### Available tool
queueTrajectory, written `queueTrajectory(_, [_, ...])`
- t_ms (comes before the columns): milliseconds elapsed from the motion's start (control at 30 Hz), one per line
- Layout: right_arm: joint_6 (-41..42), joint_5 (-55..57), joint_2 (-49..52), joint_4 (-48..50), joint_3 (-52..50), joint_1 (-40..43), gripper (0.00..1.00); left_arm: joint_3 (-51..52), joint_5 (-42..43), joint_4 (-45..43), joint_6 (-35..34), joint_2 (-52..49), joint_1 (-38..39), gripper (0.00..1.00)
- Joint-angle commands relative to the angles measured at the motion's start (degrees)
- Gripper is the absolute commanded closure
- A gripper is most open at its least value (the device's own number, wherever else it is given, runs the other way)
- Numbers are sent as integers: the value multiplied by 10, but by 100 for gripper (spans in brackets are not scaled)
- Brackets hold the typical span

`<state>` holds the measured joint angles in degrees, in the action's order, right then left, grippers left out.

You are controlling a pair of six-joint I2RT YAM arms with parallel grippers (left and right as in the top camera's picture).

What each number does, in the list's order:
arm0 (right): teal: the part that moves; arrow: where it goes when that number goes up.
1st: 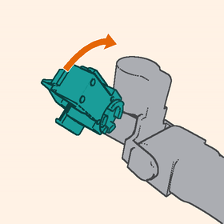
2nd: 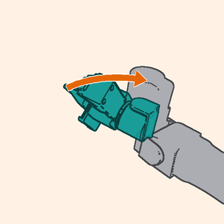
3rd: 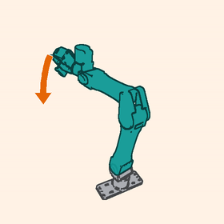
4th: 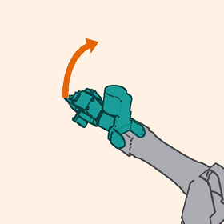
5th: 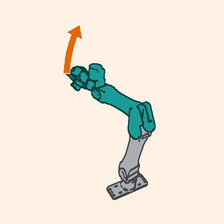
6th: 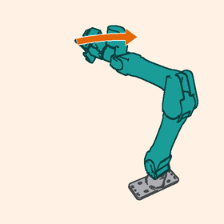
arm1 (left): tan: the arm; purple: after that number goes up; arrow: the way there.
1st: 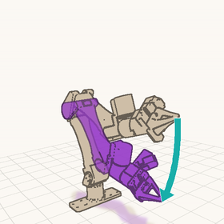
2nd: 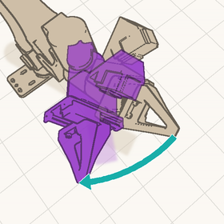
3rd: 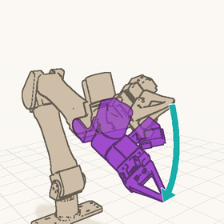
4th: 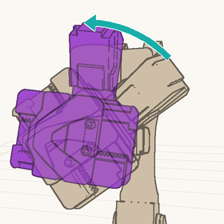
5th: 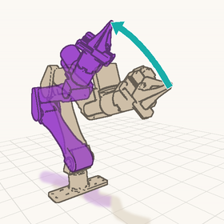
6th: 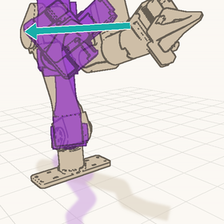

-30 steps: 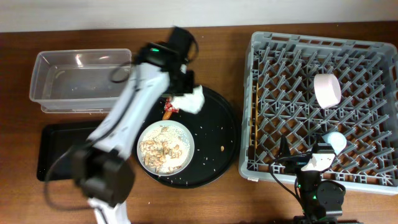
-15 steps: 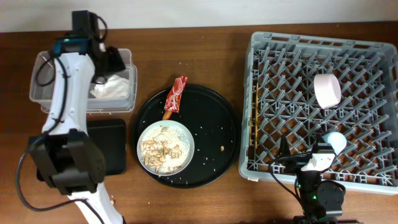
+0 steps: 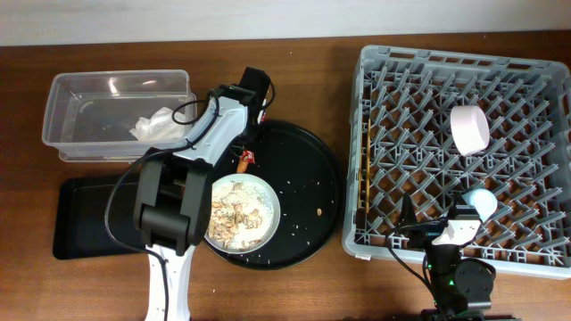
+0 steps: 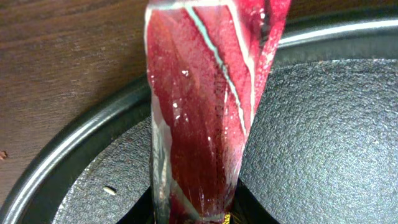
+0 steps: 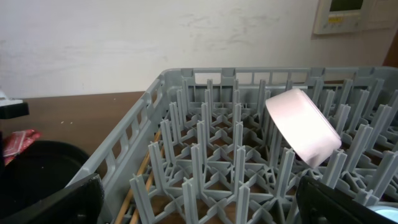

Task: Sort waste into correct bins and load items into the dishwasher rack
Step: 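Grasp the red wrapper with the left gripper and drop it in the clear bin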

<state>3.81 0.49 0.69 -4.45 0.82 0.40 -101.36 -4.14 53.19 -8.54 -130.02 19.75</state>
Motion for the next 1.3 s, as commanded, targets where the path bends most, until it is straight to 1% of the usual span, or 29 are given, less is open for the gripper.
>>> queueTrajectory(0, [-4, -3, -3, 0, -5, 4, 2, -40, -6, 46, 3, 2, -1, 80])
queueTrajectory(33, [-4, -3, -3, 0, -5, 4, 2, -63, -6, 70, 3, 2, -1, 80])
queueTrajectory(67, [-4, -3, -3, 0, -5, 4, 2, -85, -1, 91, 3, 2, 0, 76])
queueTrajectory(100, [-4, -3, -3, 0, -5, 4, 2, -97, 3, 100, 3, 2, 0, 75])
queueTrajectory(133, [-4, -3, -3, 0, -5, 4, 2, -112, 3, 111, 3, 2, 0, 77])
queueTrajectory(167, [-4, -3, -3, 0, -5, 4, 2, -123, 3, 121, 3, 2, 0, 88])
queueTrajectory(200, [-4, -3, -3, 0, -5, 4, 2, -126, 3, 123, 3, 2, 0, 88])
queueTrajectory(233, [-4, -2, -3, 0, -5, 4, 2, -126, 3, 123, 3, 2, 0, 74])
queueTrajectory(267, [-4, -2, -3, 0, -5, 4, 2, -126, 3, 124, 3, 2, 0, 69])
queueTrajectory(333, [-4, -3, -3, 0, -5, 4, 2, -126, 3, 127, 3, 2, 0, 64])
queueTrajectory(400, [-4, -3, -3, 0, -5, 4, 2, -126, 10, 127, 3, 2, 0, 53])
queueTrajectory(433, [-4, -3, -3, 0, -5, 4, 2, -126, 15, 127, 3, 2, 0, 53])
queueTrajectory(500, [-4, -3, -3, 0, -5, 4, 2, -126, 16, 127, 3, 2, 0, 97])
queueTrajectory(533, [-4, -3, -3, 0, -5, 4, 2, -126, 21, 126, 3, 2, 0, 96])
queueTrajectory(567, [-4, -3, -3, 0, -5, 4, 2, -126, 50, 122, 3, 2, 0, 66])
queueTrajectory(600, [-4, -3, -3, 0, -5, 4, 2, -126, 91, 116, 3, 0, 1, 55])
queueTrajectory(633, [-4, -3, -3, 0, -5, 4, 2, -126, 118, 112, 3, -3, 6, 53])
queueTrajectory(733, [-4, -3, -3, 0, -5, 4, 2, -125, 125, 110, 3, -5, 47, 55])
queueTrajectory(767, [-4, -3, -3, 0, -5, 4, 2, -125, 125, 110, 5, -5, 63, 57])
queueTrajectory(867, [-4, -2, -3, 0, -5, 4, 2, -125, 121, 123, 52, -5, 131, 59])
queueTrajectory(967, [-4, -2, -3, 0, -5, 4, 2, -125, 88, 127, 57, -5, 177, 58])
queueTrajectory(1000, [-4, -2, -3, 0, -5, 4, 2, -122, 74, 122, 74, -5, 191, 58])
queueTrajectory(1033, [-4, -3, -3, 0, -5, 4, 2, -119, 55, 117, 74, -7, 203, 57])
queueTrajectory(1100, [-4, -3, -3, 0, -5, 4, 2, -118, 39, 115, 73, -21, 214, 57])
queueTrajectory(1267, [-4, -3, -3, 0, -5, 4, 2, -118, 58, 115, 73, -77, 214, 57])
